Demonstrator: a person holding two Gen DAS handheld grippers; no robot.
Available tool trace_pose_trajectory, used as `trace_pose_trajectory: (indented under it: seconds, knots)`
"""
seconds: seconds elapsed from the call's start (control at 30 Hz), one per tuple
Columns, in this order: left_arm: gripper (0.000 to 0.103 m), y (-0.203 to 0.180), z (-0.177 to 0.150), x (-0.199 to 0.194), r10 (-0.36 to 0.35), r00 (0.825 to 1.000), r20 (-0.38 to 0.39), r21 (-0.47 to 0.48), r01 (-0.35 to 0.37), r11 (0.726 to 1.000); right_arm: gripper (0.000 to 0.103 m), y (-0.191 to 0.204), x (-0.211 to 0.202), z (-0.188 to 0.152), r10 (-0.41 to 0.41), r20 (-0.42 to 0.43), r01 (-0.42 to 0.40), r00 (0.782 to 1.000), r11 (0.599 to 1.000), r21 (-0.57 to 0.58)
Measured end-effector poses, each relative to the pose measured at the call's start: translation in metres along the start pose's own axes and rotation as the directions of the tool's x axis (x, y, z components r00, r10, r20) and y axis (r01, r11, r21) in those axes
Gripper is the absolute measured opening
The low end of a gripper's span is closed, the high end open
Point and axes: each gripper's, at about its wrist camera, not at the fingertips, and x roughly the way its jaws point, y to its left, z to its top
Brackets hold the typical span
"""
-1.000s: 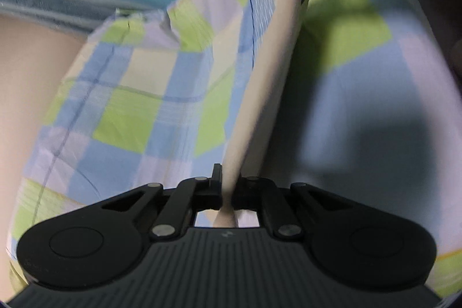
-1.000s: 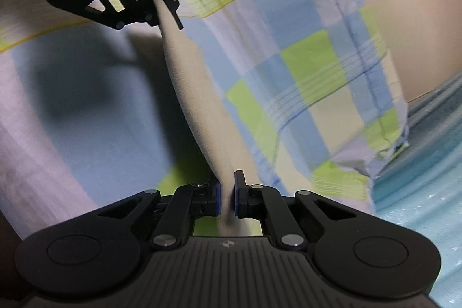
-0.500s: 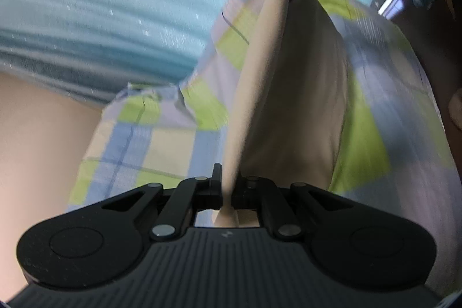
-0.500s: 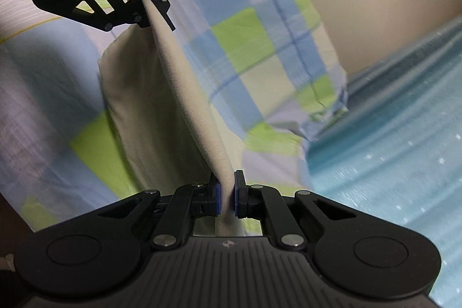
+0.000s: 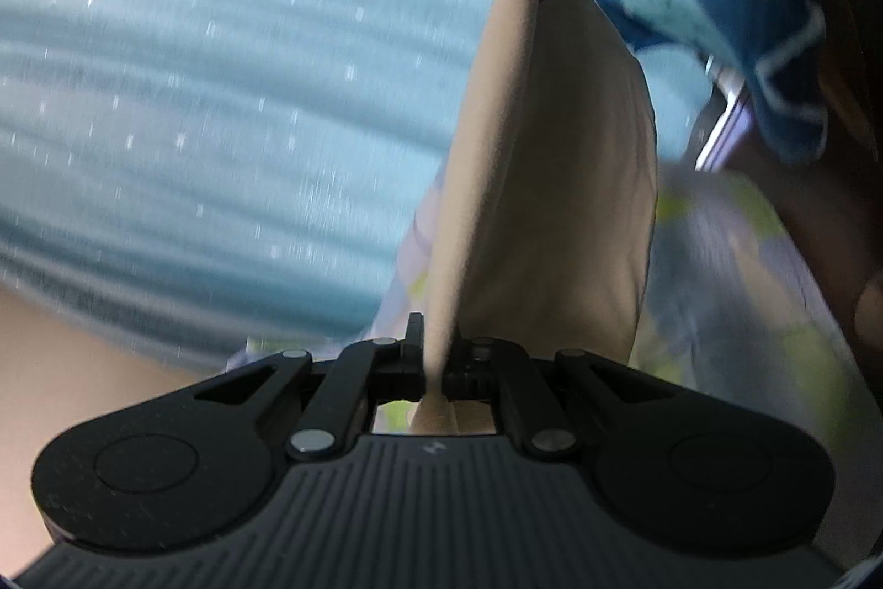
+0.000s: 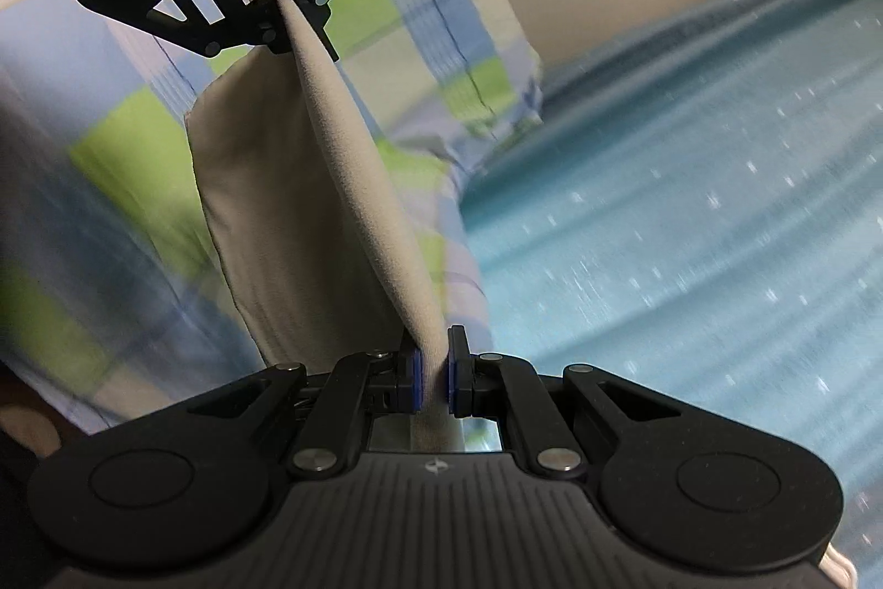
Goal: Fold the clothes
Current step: 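Lift the folded top with both grippers and carry it to the clothes stack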
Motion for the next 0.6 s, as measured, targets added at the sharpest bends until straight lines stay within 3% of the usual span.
trace_pose_trajectory:
  seconds: [0.27,0.6]
  knots:
    - [0.003,-0.017,0.073,0.013,-0.052,0.981,0.189,0.021,0.049,0.999,0.006,-0.022,-0.033,-0.061,-0.087,-0.168,0.093,0.982,0.995,0.031]
    - [0.003,-0.036,0.150,0.026,-0.112,0.941,0.319,0.060,0.098,0.993,0.006,-0.046,-0.065,-0.127,-0.135,-0.315,0.161,0.940,0.985,0.058]
